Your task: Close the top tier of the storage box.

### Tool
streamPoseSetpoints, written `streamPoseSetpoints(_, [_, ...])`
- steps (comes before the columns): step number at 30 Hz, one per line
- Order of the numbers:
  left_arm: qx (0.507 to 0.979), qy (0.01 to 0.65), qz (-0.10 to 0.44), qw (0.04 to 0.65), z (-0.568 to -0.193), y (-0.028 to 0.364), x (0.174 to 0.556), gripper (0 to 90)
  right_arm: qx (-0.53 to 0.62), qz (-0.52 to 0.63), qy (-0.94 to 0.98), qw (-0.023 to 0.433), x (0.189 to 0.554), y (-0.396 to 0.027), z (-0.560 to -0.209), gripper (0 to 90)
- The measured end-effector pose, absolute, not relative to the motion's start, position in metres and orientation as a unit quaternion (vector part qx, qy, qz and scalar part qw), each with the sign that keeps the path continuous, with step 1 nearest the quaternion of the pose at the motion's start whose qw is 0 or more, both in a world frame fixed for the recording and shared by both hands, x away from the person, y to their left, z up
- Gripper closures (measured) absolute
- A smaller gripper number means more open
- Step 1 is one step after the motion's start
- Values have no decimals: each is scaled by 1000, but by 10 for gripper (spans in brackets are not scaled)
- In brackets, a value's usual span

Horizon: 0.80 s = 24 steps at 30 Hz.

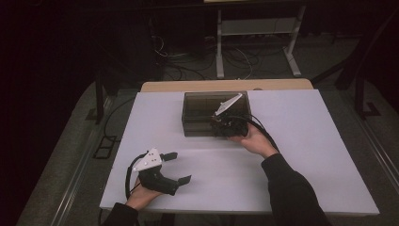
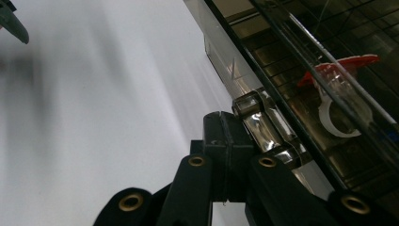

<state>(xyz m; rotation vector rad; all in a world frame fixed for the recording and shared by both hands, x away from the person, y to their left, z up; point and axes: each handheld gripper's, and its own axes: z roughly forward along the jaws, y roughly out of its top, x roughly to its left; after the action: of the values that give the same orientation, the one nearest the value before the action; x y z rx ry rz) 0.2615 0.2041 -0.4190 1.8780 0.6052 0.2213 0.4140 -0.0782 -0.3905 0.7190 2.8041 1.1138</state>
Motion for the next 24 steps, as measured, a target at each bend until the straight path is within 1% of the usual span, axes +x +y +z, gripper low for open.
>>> streamPoseSetpoints(24, [792,255,92,546,-419,204,262,30,241,360,901,33,425,-78,-389,881])
